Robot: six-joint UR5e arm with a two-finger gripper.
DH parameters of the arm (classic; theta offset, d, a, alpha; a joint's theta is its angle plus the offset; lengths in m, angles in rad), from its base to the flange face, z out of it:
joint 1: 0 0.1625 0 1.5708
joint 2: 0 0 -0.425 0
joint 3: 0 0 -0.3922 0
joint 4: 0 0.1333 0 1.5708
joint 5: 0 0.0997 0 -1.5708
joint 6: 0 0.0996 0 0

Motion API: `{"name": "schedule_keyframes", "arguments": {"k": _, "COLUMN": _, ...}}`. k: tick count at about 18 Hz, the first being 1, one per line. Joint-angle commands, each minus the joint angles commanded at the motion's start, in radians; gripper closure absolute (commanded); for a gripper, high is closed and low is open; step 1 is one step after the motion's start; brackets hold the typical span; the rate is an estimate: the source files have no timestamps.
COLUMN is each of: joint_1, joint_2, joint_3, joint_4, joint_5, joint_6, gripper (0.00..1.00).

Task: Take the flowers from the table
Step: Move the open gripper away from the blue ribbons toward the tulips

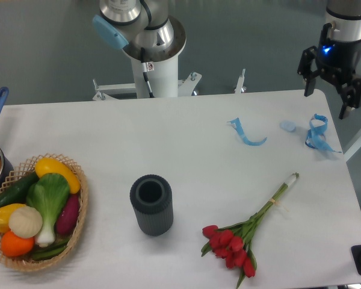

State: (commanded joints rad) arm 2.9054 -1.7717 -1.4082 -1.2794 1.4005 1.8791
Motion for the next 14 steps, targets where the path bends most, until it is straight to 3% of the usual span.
{"name": "schedule_keyframes", "arguments": {"k": 4, "joint_1": -0.002, "joint_2": 0.002, "joint_3": -0.005, "joint_4": -0.002, "joint_5": 0.000, "joint_6": -0.006, "gripper": 0.00}}
{"name": "schedule_keyframes", "arguments": {"k": 8, "joint_1": -0.003, "joint_2": 0.005, "joint_3": -0.049, "joint_4": 0.009, "joint_5": -0.014, "joint_6": -0.012, "gripper": 0.00}}
{"name": "schedule_keyframes", "arguments": {"k": 14, "joint_1": -0.037, "joint_2": -0.021, "joint_3": -0.061, "joint_4": 0.015, "joint_5": -0.064, "joint_6": -0.101, "gripper": 0.00}}
